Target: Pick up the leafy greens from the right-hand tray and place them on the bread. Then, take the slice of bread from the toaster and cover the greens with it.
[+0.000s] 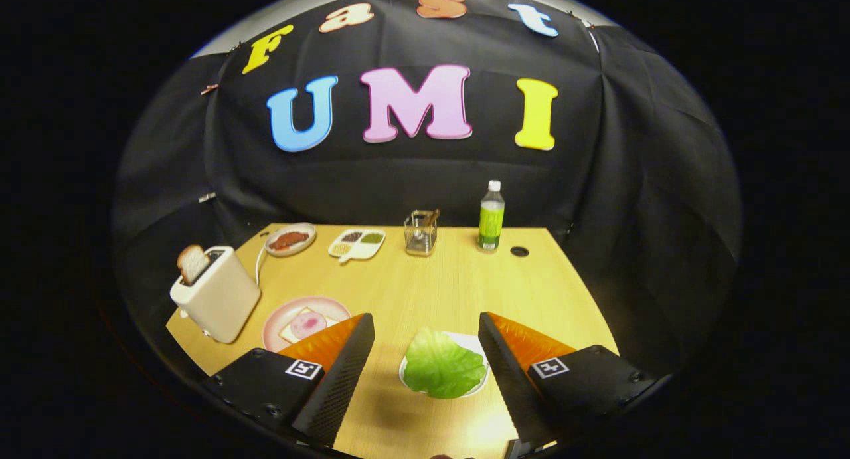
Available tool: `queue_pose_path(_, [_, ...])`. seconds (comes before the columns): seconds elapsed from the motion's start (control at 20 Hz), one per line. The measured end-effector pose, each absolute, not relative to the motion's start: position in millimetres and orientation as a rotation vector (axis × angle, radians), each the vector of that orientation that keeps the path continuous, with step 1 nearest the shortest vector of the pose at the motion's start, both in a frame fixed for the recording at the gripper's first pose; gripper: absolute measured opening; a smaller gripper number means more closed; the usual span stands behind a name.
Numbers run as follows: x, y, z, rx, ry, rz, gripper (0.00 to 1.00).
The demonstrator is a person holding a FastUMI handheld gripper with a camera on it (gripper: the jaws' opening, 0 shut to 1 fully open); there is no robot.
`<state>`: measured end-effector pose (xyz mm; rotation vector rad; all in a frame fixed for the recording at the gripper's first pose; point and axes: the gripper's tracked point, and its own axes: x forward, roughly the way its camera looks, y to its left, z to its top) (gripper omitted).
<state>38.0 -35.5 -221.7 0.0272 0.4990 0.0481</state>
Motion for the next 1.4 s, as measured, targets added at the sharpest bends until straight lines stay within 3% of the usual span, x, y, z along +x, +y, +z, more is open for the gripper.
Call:
queue_pose_path(0.6, [66,-46,-368,-0.049,0.846,0.152,0.98])
queue_pose_path(1.05, [71,-50,-413,-0.101,0.970,0.188,0.98])
queue_pose_path(1.3, [73,-50,-412,-0.095,0.975,0.196,0.91])
queue_pose_path(1.35, [73,-48,-413,-0.096,0.980,0.199,0.78])
queue_pose_path(1.4, [74,-49,-413,-0.102,0.974,0.204,0.78])
